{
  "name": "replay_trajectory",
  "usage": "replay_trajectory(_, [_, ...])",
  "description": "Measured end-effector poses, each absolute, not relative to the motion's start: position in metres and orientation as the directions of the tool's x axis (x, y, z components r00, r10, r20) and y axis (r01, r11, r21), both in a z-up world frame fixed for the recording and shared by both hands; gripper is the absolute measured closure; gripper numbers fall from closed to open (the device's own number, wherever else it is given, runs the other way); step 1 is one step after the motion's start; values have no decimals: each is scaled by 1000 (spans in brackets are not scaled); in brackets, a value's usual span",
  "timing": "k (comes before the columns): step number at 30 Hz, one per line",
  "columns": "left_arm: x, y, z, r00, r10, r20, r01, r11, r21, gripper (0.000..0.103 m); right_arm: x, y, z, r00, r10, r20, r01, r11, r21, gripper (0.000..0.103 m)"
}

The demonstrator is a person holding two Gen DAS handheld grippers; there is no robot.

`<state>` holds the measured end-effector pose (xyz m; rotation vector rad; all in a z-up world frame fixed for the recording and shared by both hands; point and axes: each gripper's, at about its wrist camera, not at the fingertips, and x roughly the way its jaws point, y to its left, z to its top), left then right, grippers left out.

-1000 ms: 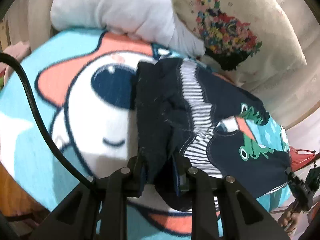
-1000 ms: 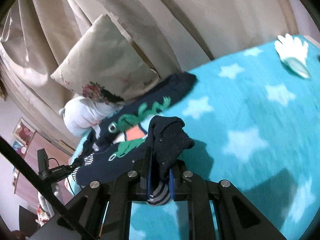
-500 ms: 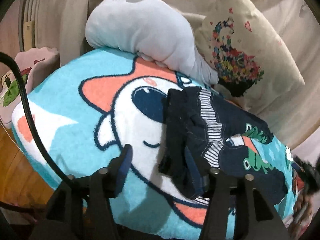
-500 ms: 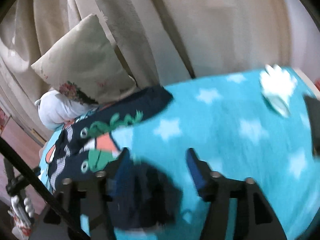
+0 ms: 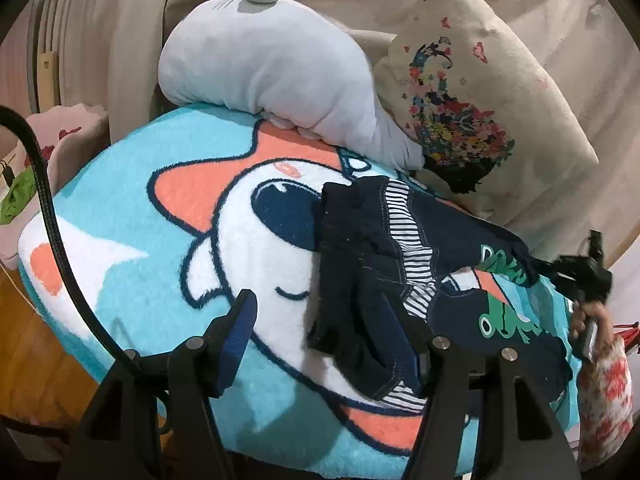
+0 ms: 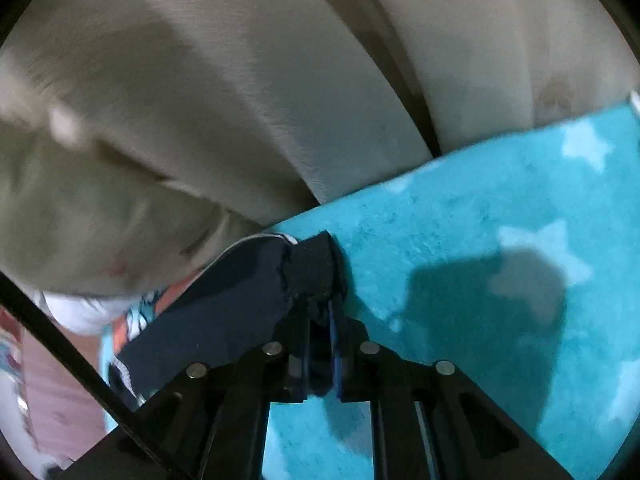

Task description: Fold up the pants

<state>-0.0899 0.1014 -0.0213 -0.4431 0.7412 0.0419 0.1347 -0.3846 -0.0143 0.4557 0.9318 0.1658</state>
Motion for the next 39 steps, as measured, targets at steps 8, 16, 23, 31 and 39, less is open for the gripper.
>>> replay_trajectory(8, [-81, 99, -31, 720, -140, -679, -178, 909, -376, 41, 56, -434, 5, 640, 302, -706, 65, 895, 442, 95])
replay_trajectory(16, [-84, 76, -21, 726, -129, -675, -138, 935, -327, 40, 20, -475, 1, 663, 204, -720, 124, 918, 376, 77])
replay_trajectory(23, [-87, 61, -14, 737, -95, -669, -132, 951, -280, 38, 3, -415, 26, 698, 265, -665, -51, 945, 324, 74])
replay_trajectory(31, [-100, 55, -7, 745, -80, -663, -139, 952, -271, 37, 19, -284, 14, 520, 554, -650, -313, 832, 459, 74])
replay_trajectory(39, [-108, 69, -7, 753, -57, -656, -158, 951, -265, 33, 64, -243, -40, 413, 552, -724, -232, 833, 502, 74])
